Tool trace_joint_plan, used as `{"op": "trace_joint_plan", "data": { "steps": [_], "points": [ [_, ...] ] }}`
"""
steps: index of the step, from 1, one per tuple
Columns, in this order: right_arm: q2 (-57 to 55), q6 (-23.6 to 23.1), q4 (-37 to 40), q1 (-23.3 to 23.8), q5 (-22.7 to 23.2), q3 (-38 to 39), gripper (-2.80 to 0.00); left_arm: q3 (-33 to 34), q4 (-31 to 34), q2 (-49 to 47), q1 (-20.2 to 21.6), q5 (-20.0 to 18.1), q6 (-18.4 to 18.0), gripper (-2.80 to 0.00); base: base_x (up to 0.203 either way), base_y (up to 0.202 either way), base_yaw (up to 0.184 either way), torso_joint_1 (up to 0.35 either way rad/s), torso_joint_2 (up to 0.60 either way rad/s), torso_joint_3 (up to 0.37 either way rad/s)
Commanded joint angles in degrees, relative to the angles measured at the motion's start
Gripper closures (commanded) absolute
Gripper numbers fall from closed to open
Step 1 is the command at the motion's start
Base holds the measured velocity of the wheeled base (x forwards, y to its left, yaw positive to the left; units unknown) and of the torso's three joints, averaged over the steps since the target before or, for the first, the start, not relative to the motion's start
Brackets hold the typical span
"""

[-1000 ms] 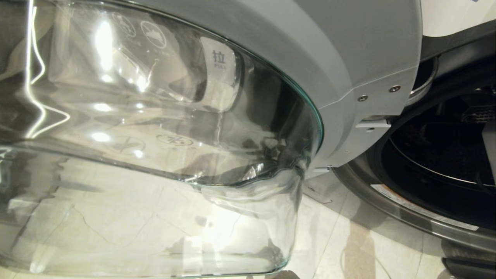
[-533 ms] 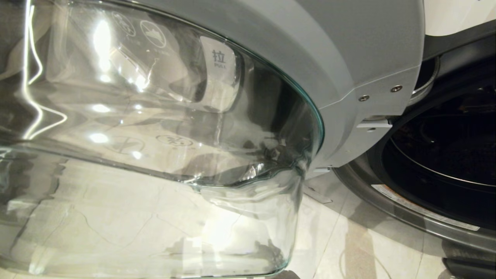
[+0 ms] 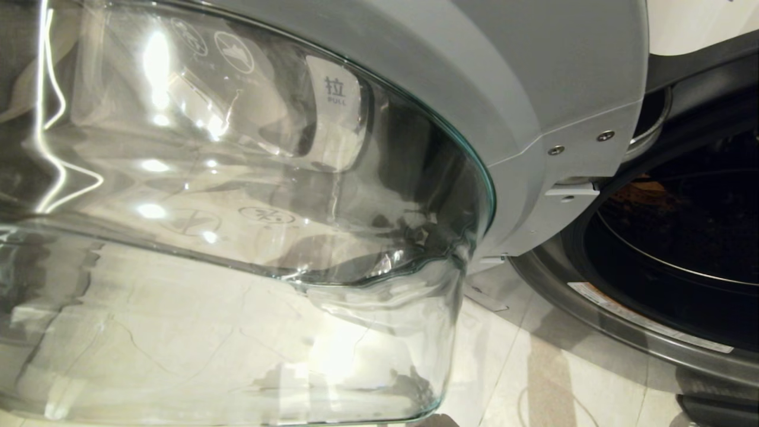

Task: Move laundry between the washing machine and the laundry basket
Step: Pick a cloth and place it into the basket

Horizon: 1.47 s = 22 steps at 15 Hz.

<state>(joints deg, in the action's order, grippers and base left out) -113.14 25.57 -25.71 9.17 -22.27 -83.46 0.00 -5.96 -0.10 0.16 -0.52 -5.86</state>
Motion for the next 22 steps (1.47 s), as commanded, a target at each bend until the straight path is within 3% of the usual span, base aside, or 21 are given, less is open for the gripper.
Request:
{"op": "trace_joint_plan", "data": {
  "steps": [1,2,4,8,11,22],
  "points": [
    [1.71,-4.46,-0.10,1.67,0.19,-1.58,0.00,2.29,-0.02,-0.08,0.02,0.00,-0.02,0.00,0.000,0.000,0.000,0.000,0.00,0.000],
    [1.10,-5.74,0.05,2.28,0.49,-2.63,-2.80,2.29,-0.02,-0.08,0.02,0.00,-0.02,0.00,0.000,0.000,0.000,0.000,0.00,0.000],
    [-1.20,-8.52,0.21,4.68,0.70,-4.75,-2.80,2.29,-0.09,-0.08,0.02,0.08,0.06,0.00,0.000,0.000,0.000,0.000,0.00,0.000],
    [-7.93,-9.23,0.16,8.22,0.98,-12.96,-2.80,2.29,-0.10,-0.08,0.02,0.08,0.15,0.00,0.000,0.000,0.000,0.000,0.00,0.000],
    [-10.02,-9.44,0.13,8.56,3.57,-13.88,-2.80,2.29,-0.02,-0.07,0.02,0.08,0.24,0.00,0.000,0.000,0.000,0.000,0.00,0.000],
    [-16.43,-10.62,-0.64,10.25,3.28,-18.66,-2.80,2.29,-0.02,-0.03,0.02,0.17,0.59,0.00,0.000,0.000,0.000,0.000,0.00,0.000]
  ]
}}
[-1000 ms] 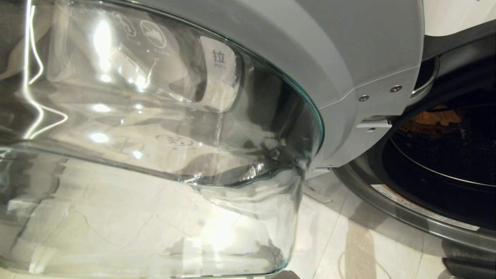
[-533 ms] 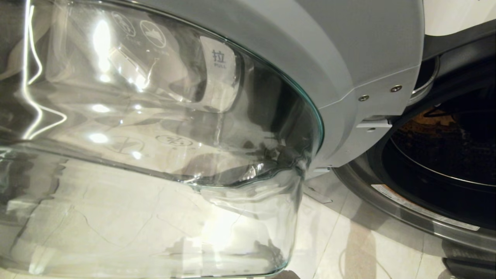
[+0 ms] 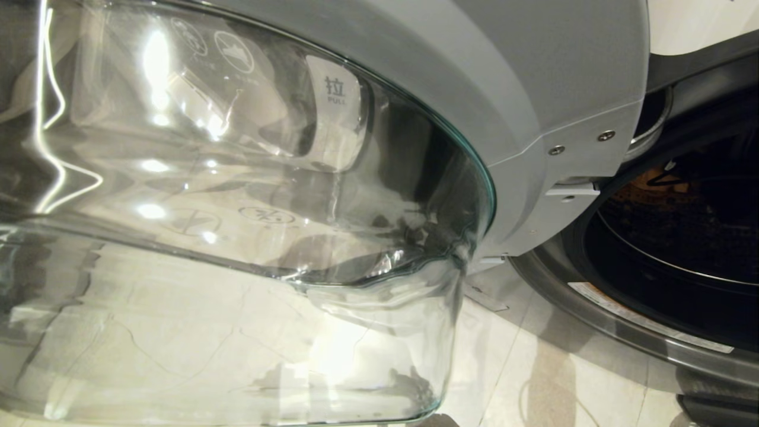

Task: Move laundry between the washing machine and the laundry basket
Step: Pick a cloth and place it into the basket

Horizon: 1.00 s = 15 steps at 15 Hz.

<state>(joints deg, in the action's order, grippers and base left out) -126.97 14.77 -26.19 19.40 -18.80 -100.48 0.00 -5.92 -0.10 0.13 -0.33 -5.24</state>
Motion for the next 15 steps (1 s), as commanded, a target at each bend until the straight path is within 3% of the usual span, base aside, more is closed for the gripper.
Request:
{"op": "trace_joint_plan", "data": {
  "steps": [1,11,15],
  "points": [
    [-4.03,0.18,-0.18,0.07,-0.12,-2.99,-2.80,2.29,-0.05,-0.03,0.04,-0.02,-0.04,0.00,0.000,0.000,0.000,0.000,0.00,0.000],
    [-11.08,-1.27,0.35,0.85,-0.35,-10.19,-2.80,2.29,-0.05,-0.08,0.04,-0.02,-0.20,0.00,0.000,0.000,0.000,0.000,0.00,0.000],
    [-11.98,-0.89,0.08,0.82,1.87,-11.14,-2.80,2.29,-0.05,-0.08,0.04,-0.11,-0.48,0.00,0.000,0.000,0.000,0.000,0.00,0.000]
  ]
}}
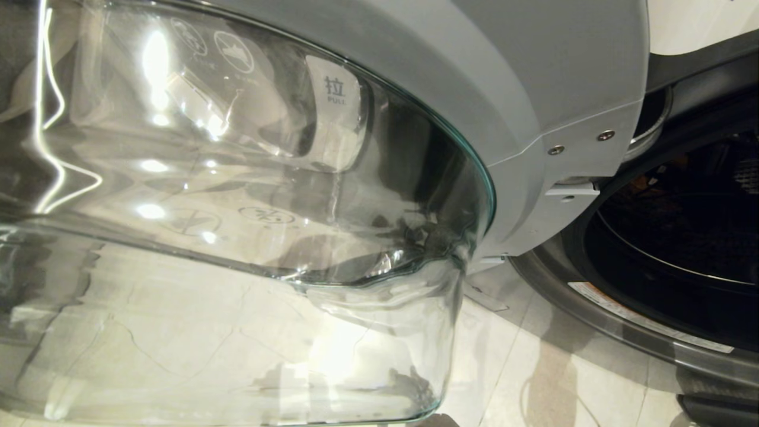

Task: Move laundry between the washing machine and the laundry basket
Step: Pick a cloth and place it into the basket

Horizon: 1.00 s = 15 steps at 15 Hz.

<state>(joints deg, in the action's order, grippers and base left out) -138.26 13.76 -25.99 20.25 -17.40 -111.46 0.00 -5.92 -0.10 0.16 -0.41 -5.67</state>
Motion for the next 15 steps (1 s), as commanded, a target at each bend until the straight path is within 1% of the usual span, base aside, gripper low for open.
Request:
{"op": "trace_joint_plan", "data": {
  "steps": [1,3,7,8,15],
  "points": [
    [-0.69,0.13,-0.11,-0.03,1.27,-0.16,-2.80,2.29,-0.05,-0.08,0.02,-0.02,-0.13,0.00,0.000,0.000,0.000,0.000,0.00,0.000],
    [-1.04,0.22,-0.20,-0.03,2.37,-0.16,-2.80,2.29,-0.05,-0.08,0.02,-0.02,-0.13,0.00,0.000,0.000,0.000,0.000,0.00,0.000],
    [-1.84,0.36,-1.11,-0.03,2.63,-0.16,-2.80,2.29,-0.05,-0.08,0.02,-0.02,-0.13,0.00,0.000,0.000,0.000,0.000,0.00,0.000],
    [-2.07,0.32,-1.63,-0.03,2.63,-0.16,0.00,2.29,-0.05,-0.08,0.02,-0.02,-0.13,0.00,0.000,0.000,0.000,0.000,0.00,0.000],
    [-1.55,0.22,-1.87,-0.03,2.99,-0.16,0.00,2.29,-0.05,-0.08,0.02,-0.11,-0.22,0.00,0.000,0.000,0.000,0.000,0.00,0.000]
  ]
}}
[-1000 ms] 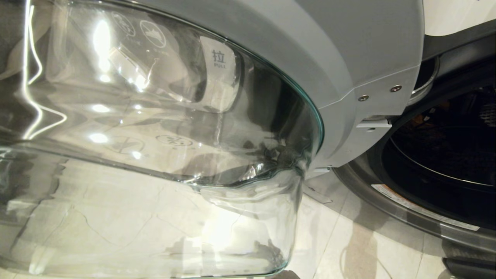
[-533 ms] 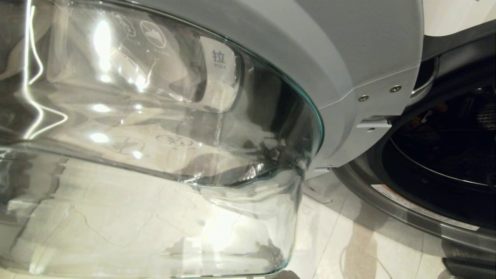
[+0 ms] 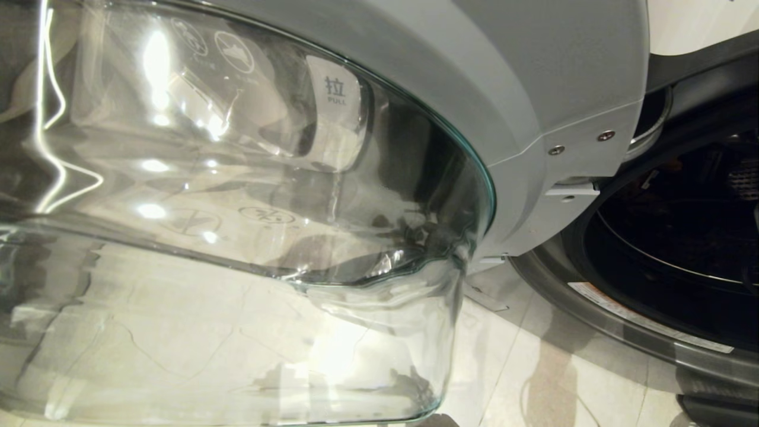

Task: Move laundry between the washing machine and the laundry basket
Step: Pick a cloth and place it into the basket

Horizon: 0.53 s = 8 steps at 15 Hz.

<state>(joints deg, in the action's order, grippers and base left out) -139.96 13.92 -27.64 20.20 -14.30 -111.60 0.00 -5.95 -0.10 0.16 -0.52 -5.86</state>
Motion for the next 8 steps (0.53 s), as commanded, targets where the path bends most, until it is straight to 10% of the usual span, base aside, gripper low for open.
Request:
{"op": "trace_joint_plan", "data": {
  "steps": [1,8],
  "points": [
    [0.64,0.05,-0.23,-0.05,-0.11,-0.02,0.00,2.29,-0.03,-0.08,0.02,0.00,-0.02,0.00,0.000,0.000,0.000,0.000,0.00,0.000],
    [9.60,0.86,0.18,-1.40,0.67,8.02,0.00,2.29,-0.03,-0.08,0.02,0.00,-0.02,0.00,0.000,0.000,0.000,0.000,0.00,0.000]
  ]
}}
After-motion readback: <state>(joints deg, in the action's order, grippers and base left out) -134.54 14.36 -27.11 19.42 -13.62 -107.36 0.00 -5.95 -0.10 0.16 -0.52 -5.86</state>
